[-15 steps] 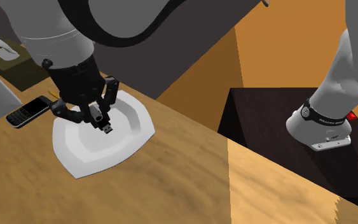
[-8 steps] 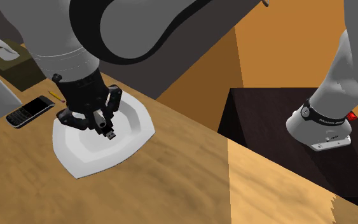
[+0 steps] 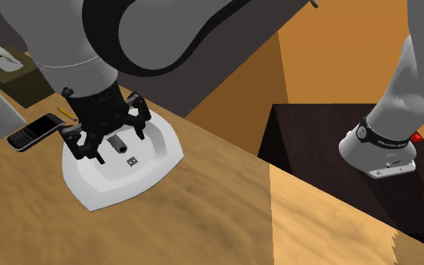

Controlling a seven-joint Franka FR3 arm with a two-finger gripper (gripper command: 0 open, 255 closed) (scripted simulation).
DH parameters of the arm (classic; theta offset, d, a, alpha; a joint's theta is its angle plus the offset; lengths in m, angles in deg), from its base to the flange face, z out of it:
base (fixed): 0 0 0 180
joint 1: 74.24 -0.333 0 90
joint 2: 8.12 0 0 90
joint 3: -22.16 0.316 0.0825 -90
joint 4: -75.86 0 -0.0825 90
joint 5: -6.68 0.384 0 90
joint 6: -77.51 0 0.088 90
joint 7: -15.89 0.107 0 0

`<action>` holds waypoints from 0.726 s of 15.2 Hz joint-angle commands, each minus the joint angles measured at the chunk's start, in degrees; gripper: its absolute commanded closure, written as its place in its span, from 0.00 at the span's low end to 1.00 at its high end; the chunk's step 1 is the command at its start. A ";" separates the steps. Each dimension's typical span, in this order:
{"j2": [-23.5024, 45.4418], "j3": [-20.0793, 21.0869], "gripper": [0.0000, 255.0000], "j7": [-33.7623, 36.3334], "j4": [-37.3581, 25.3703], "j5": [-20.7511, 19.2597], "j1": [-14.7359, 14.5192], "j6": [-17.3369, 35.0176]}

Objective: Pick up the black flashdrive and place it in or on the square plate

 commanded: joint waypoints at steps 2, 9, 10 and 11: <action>0.00 0.00 0.00 0.00 0.00 0.00 0.00 0.00; -1.72 0.80 0.00 -0.99 -4.87 1.28 -0.32 -6.19; -1.72 0.80 0.00 -0.99 -4.87 1.28 -0.32 -6.19; -1.72 0.80 0.00 -0.99 -4.87 1.28 -0.32 -6.19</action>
